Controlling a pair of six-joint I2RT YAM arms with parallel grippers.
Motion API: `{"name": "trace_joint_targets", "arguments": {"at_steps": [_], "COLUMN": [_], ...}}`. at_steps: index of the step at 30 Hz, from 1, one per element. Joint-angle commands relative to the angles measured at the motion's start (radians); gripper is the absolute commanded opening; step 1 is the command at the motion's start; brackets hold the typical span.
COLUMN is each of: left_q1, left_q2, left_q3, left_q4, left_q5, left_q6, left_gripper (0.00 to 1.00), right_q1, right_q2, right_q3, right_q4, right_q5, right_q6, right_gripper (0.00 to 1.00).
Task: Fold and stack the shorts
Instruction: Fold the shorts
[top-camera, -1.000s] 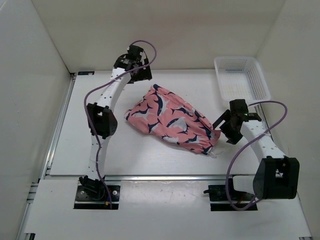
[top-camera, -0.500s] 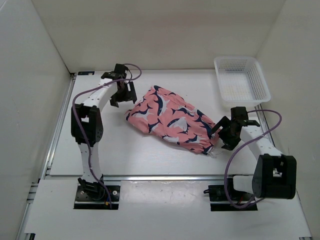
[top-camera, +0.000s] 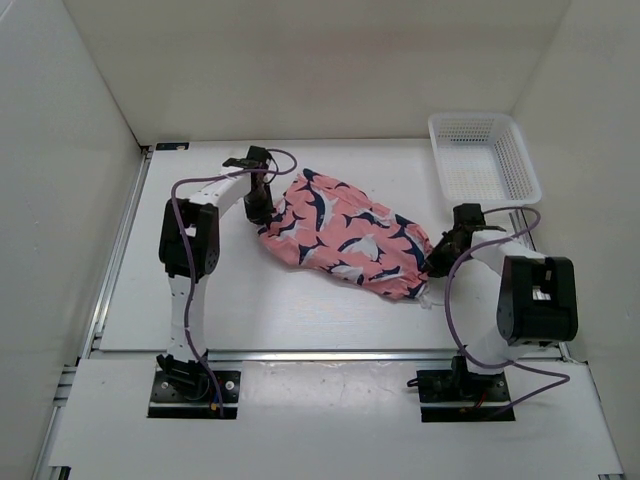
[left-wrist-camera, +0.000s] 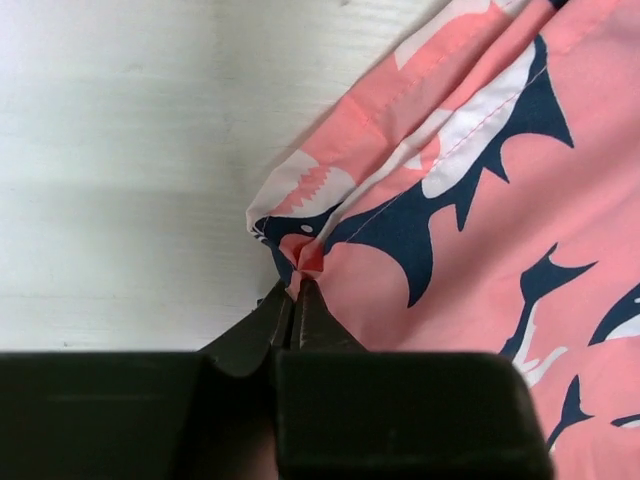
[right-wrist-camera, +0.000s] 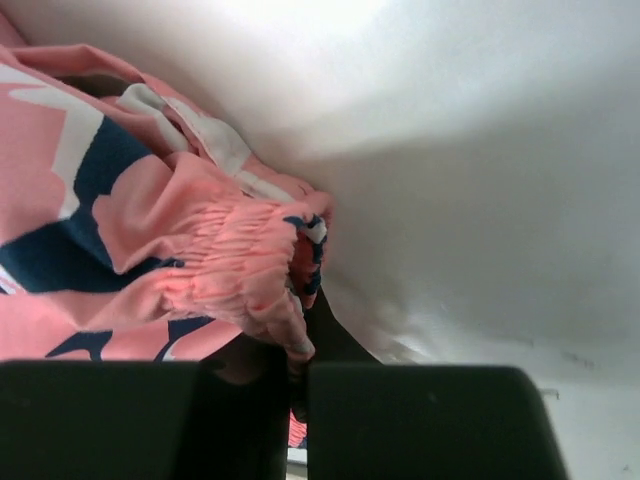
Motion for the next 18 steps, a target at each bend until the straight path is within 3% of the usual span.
{"name": "trace_joint_targets", "arguments": {"at_steps": [1, 6, 11, 12, 13, 15, 16, 18], "left_q1": [0.025, 0.034, 0.034, 0.034, 0.034, 0.034, 0.034, 0.044], "left_q2": [-0.136, -0.347, -0.624, -0.652, -0.675, -0.721, -0.730, -0.744], "left_q3": [-0.051, -0.312, -0.597, -0.662, -0.686, -0.712, -0.712, -0.688], "left_q4": [0.016, -0.039, -0.066, -0.066, -0.066, -0.066, -0.066, -0.108], "left_q5": [-0.027, -0.144, -0.110, -0.098, -0.089, -0.089, -0.089, -0.125], "left_q6": [-0.045, -0.123, -0.223, -0.238, -0.263, -0.275, -0.275, -0.275], "left_gripper": [0.10, 0.10, 0.10, 0.17, 0.39, 0.92, 1.00, 1.00], "right_q1": [-0.003, 0.006, 0.086, 0.103, 0.133, 0.144, 0.144, 0.144], "right_q2": [0.050, 0.064, 0.034, 0.034, 0.055, 0.066, 0.066, 0.057], "right_q3": [0.116, 0.181, 0.219, 0.236, 0.253, 0.293, 0.302, 0.313], "right_q4": [-0.037, -0.133, -0.176, -0.185, -0.208, -0.222, -0.222, -0.235], "right_q5": [0.033, 0.058, 0.056, 0.056, 0.092, 0.105, 0.105, 0.105], "right_q6": [-0.115, -0.197, -0.283, -0.295, -0.304, -0.304, -0.295, -0.283], "right_gripper": [0.00, 0.00, 0.01, 0.10, 0.44, 0.79, 0.91, 0.99]}}
